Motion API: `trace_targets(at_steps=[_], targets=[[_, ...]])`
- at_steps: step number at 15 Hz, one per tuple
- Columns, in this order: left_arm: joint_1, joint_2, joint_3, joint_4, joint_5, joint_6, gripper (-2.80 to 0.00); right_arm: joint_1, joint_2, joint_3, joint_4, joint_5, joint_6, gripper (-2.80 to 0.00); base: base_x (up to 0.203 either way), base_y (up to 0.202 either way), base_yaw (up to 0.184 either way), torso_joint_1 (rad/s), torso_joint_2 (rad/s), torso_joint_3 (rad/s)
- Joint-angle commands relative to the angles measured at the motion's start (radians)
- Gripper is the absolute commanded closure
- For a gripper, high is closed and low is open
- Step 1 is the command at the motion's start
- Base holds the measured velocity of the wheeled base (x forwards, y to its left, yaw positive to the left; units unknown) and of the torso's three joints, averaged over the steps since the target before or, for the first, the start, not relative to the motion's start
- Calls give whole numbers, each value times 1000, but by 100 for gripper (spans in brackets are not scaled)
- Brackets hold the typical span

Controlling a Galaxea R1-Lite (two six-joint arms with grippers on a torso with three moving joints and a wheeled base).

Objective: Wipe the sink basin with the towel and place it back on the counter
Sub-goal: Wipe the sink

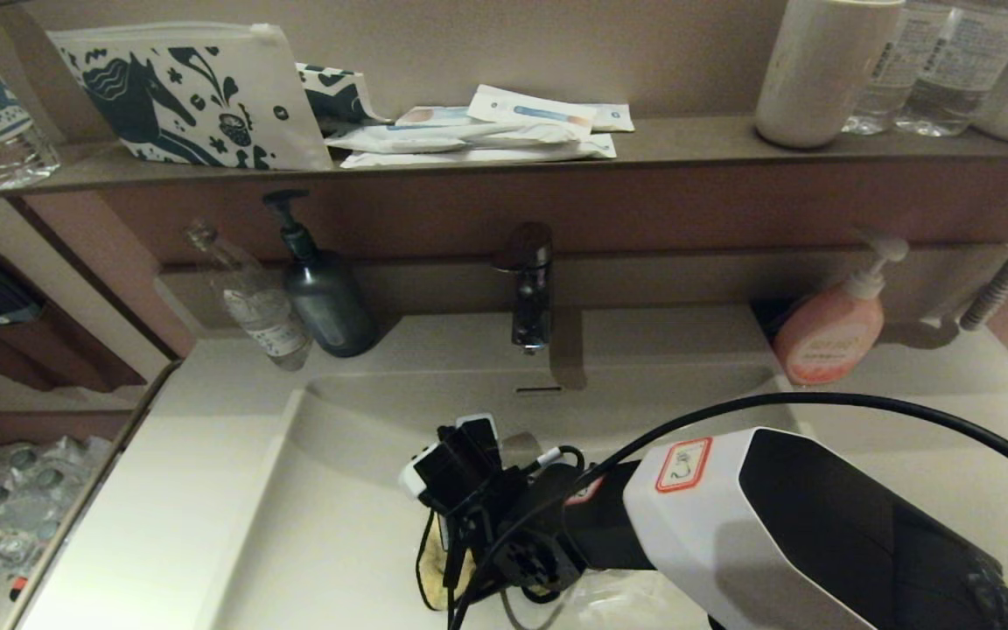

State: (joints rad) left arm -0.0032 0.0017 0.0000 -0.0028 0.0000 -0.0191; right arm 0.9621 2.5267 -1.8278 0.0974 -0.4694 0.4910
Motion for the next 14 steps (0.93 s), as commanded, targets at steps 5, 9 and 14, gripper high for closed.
trace_targets(at_steps=[5, 9, 14], targets=[[0, 1, 0, 0, 0, 1, 0, -50, 23, -65, -4, -44, -57, 0, 0, 0, 0, 0, 0, 0], [0, 1, 0, 0, 0, 1, 0, -112, 38, -64, -4, -79, -105, 0, 0, 0, 0, 0, 0, 0], [1, 1, 0, 0, 0, 0, 0, -154, 18, -37, 9, -94, -141, 0, 0, 0, 0, 0, 0, 0]])
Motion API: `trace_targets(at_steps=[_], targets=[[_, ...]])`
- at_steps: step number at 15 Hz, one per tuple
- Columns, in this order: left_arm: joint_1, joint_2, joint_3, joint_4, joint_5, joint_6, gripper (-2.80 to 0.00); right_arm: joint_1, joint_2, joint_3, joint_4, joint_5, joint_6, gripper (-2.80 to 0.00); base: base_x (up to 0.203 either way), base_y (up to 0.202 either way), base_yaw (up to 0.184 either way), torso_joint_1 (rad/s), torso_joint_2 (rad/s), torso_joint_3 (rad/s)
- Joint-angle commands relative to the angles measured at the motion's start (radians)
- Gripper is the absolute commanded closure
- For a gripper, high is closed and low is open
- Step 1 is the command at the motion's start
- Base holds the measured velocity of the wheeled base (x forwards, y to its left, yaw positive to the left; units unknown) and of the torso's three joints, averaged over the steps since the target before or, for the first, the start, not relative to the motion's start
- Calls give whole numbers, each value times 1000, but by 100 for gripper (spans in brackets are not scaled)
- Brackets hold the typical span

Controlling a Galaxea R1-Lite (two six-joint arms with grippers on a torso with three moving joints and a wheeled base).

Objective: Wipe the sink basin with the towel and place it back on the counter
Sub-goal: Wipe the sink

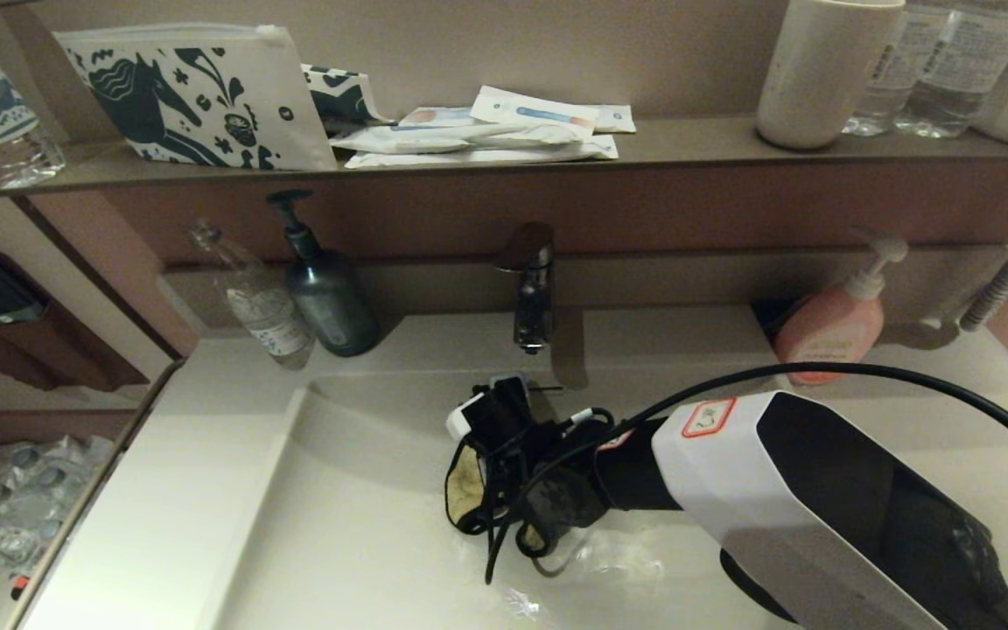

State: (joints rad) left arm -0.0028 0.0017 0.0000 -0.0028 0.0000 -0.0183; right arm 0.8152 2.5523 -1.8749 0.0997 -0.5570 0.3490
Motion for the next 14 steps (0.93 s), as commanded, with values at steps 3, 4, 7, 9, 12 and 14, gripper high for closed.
trace_targets(at_steps=[3, 4, 7, 9, 12, 14], targets=[[0, 1, 0, 0, 0, -2, 0, -18, -51, 56, 49, -7, -13, 0, 0, 0, 0, 0, 0, 0], [0, 1, 0, 0, 0, -1, 0, -24, -60, 63, 58, -9, -13, 0, 0, 0, 0, 0, 0, 0], [0, 1, 0, 0, 0, -1, 0, -37, -93, 99, 105, -28, -13, 0, 0, 0, 0, 0, 0, 0], [0, 1, 0, 0, 0, 0, 0, -37, -111, 137, 138, -30, -9, 0, 0, 0, 0, 0, 0, 0], [0, 1, 0, 0, 0, -1, 0, -31, -140, 199, 171, -29, -6, 0, 0, 0, 0, 0, 0, 0], [0, 1, 0, 0, 0, 0, 0, -24, -164, 240, 212, -21, -2, 0, 0, 0, 0, 0, 0, 0]])
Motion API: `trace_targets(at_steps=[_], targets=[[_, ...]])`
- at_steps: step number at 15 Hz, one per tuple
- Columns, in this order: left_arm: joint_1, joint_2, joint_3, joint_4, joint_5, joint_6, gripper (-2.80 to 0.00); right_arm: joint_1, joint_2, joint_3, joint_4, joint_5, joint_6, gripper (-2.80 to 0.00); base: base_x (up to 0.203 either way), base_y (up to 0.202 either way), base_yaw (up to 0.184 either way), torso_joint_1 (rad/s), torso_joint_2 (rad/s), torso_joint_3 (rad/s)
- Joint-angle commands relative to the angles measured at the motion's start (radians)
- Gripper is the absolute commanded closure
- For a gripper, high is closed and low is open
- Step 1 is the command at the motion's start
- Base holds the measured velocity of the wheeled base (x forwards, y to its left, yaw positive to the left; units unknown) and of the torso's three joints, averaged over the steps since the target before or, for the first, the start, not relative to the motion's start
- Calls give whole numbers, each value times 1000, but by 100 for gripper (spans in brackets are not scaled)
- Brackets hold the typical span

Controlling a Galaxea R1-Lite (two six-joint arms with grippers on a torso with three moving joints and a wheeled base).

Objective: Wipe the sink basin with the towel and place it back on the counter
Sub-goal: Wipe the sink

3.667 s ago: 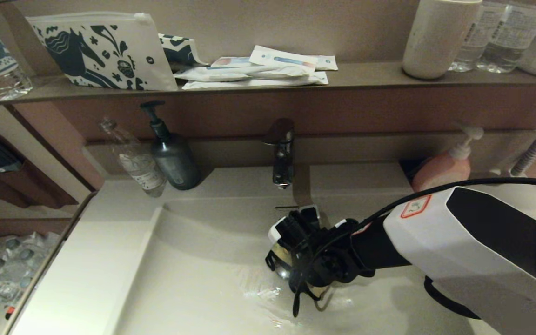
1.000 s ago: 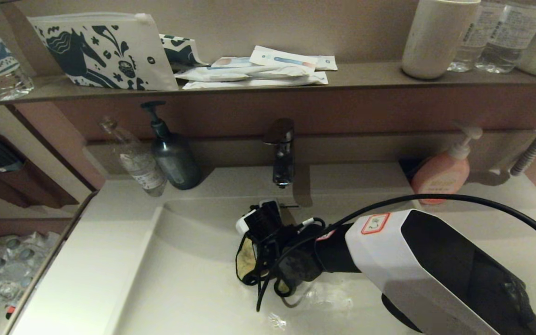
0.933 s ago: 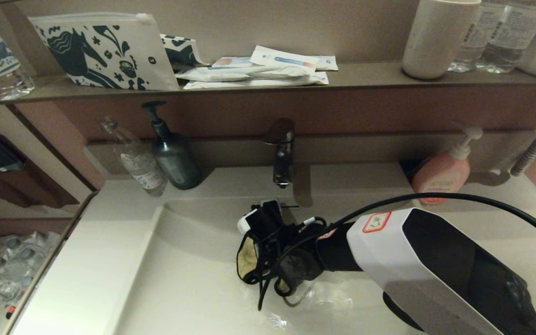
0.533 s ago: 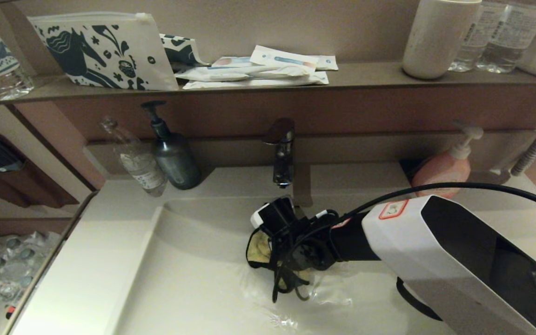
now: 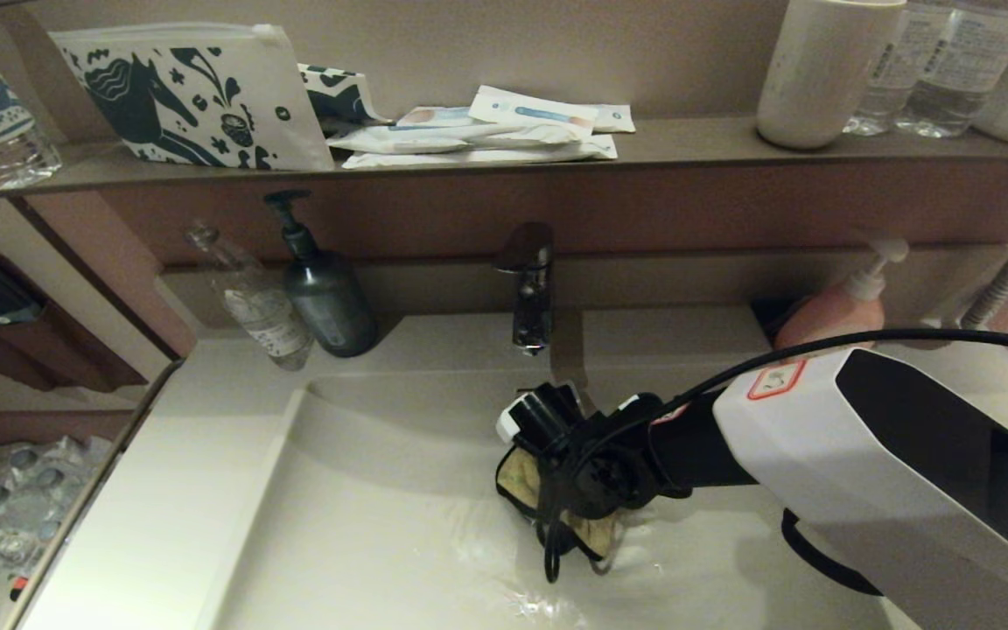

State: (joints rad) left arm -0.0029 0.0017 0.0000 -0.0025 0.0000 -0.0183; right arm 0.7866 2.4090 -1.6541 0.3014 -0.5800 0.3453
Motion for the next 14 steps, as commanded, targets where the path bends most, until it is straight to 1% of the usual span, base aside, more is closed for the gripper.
trace_targets(at_steps=[1, 3, 5, 8, 13, 14], targets=[[0, 1, 0, -1, 0, -1, 0, 16, -33, 30, 29, 11, 4, 0, 0, 0, 0, 0, 0, 0], [0, 1, 0, -1, 0, 0, 0, 44, -46, 54, 51, 40, 13, 0, 0, 0, 0, 0, 0, 0], [0, 1, 0, -1, 0, 0, 0, 86, -42, 60, 67, 56, 45, 0, 0, 0, 0, 0, 0, 0], [0, 1, 0, -1, 0, -1, 0, 141, -15, 42, 75, 125, 81, 0, 0, 0, 0, 0, 0, 0], [0, 1, 0, -1, 0, -1, 0, 195, 57, -117, 73, 192, 141, 0, 0, 0, 0, 0, 0, 0], [0, 1, 0, -1, 0, -2, 0, 208, 77, -155, 73, 193, 148, 0, 0, 0, 0, 0, 0, 0]])
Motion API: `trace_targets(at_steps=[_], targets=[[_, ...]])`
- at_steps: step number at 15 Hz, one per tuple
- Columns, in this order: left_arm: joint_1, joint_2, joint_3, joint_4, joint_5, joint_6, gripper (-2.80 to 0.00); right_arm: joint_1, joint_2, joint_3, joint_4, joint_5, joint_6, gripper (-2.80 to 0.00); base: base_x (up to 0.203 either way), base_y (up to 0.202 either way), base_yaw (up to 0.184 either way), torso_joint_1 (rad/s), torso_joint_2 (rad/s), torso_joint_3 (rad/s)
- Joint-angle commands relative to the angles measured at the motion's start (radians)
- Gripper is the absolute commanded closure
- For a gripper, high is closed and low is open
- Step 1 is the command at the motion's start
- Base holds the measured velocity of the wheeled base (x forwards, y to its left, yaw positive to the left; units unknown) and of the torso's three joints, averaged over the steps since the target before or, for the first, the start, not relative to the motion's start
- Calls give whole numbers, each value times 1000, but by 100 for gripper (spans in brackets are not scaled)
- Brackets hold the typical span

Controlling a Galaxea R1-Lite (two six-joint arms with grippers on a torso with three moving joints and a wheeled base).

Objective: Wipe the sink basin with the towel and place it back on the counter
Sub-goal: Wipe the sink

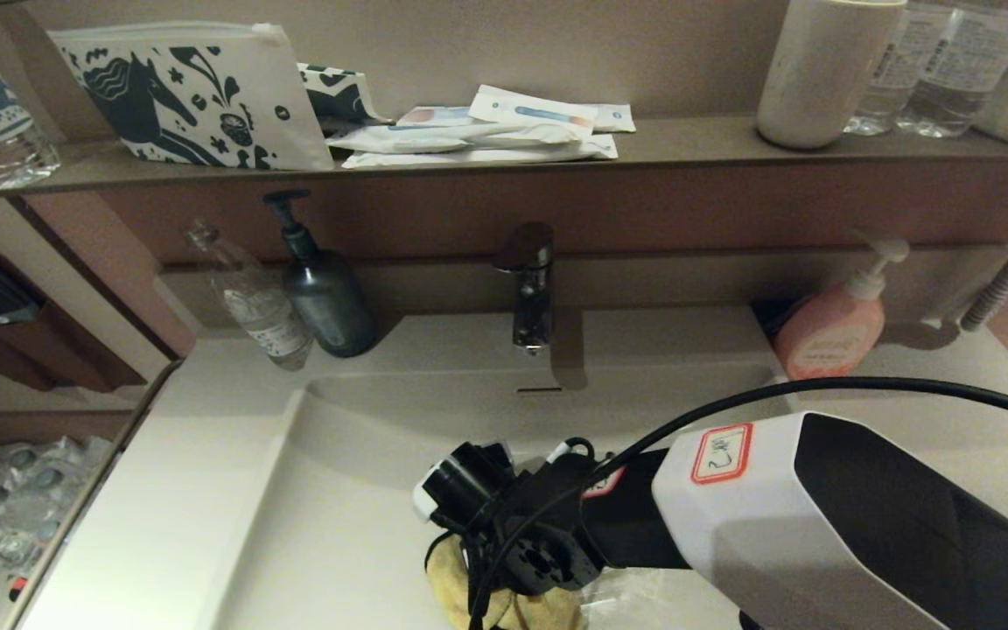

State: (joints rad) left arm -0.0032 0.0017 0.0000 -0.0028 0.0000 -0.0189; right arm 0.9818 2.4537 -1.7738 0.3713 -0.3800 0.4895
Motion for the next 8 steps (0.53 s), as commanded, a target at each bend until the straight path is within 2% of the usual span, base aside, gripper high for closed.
trace_targets(at_steps=[1, 4, 6, 8], targets=[[0, 1, 0, 0, 0, 0, 0, 28, 48, -72, 3, -9, 13, 0, 0, 0, 0, 0, 0, 0], [0, 1, 0, 0, 0, -1, 0, 55, 76, -151, 3, -37, 30, 0, 0, 0, 0, 0, 0, 0], [0, 1, 0, 0, 0, -1, 0, 54, 76, -142, 12, -61, 30, 0, 0, 0, 0, 0, 0, 0], [0, 1, 0, 0, 0, 0, 0, 29, 62, -104, 26, -116, 29, 0, 0, 0, 0, 0, 0, 0]])
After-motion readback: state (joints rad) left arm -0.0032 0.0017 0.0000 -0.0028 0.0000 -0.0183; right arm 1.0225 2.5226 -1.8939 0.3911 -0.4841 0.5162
